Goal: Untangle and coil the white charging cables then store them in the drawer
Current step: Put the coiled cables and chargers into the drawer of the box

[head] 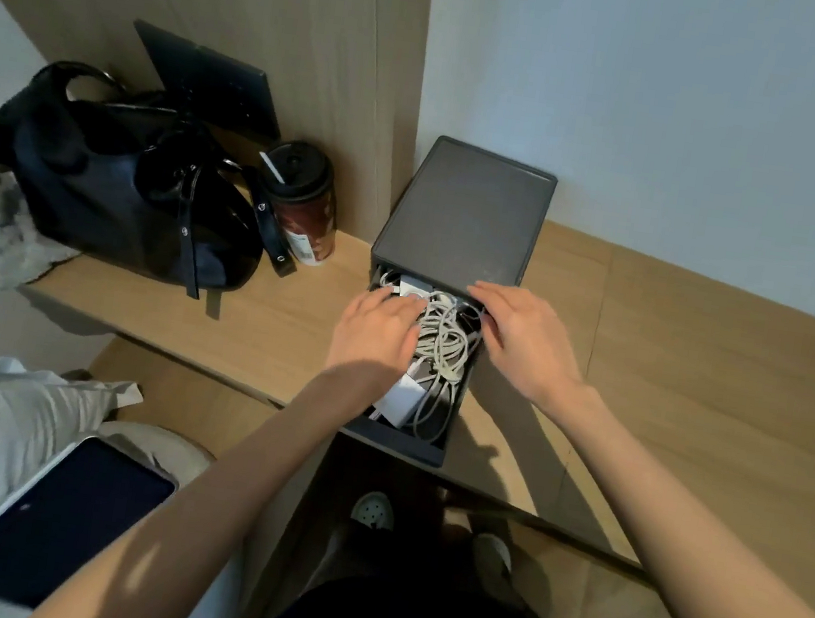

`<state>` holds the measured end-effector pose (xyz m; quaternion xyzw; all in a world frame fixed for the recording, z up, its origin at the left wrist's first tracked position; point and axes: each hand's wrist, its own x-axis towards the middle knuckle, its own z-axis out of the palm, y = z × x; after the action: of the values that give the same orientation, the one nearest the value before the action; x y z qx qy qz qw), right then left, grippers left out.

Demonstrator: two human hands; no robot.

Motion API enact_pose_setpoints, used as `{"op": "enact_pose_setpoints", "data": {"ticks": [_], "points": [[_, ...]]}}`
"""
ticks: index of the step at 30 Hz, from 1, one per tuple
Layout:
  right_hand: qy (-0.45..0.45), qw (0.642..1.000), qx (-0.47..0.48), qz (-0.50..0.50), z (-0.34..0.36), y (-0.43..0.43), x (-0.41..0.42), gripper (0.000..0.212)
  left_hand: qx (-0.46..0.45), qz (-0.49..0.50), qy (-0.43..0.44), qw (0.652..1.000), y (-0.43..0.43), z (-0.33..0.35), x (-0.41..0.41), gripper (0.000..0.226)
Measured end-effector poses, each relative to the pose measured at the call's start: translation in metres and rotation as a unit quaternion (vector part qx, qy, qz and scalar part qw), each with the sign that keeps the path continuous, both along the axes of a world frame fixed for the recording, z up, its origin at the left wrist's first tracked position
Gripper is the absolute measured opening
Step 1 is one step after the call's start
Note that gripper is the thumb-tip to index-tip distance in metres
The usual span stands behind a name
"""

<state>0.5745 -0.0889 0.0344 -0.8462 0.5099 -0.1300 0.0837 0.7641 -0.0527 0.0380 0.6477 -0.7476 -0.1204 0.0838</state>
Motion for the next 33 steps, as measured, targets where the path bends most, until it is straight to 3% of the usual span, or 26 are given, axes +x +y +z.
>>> {"op": "enact_pose_setpoints", "data": {"ticks": [6,14,24,33], "points": [[0.031,0.994,0.005,-0.107,0.009,0.019,-0.071,0.039,-0.050,-0.089,0.014,0.995,-0.017,0.009,-0.065,0.040],[0.021,0.975,0.019,-0.222,0.003,0.063,-0.207,0.037,-0.065,-0.202,-0.003,0.977,-0.019,0.016,-0.212,0.041],[0.047,0.956,0.066,-0.281,0.014,0.117,-0.398,0.041,-0.058,-0.217,0.015,0.974,0.001,0.036,-0.419,0.045],[0.012,0.928,0.119,-0.354,0.018,0.123,-0.488,0.045,-0.032,-0.251,0.014,0.967,-0.018,0.039,-0.514,0.048]]}}
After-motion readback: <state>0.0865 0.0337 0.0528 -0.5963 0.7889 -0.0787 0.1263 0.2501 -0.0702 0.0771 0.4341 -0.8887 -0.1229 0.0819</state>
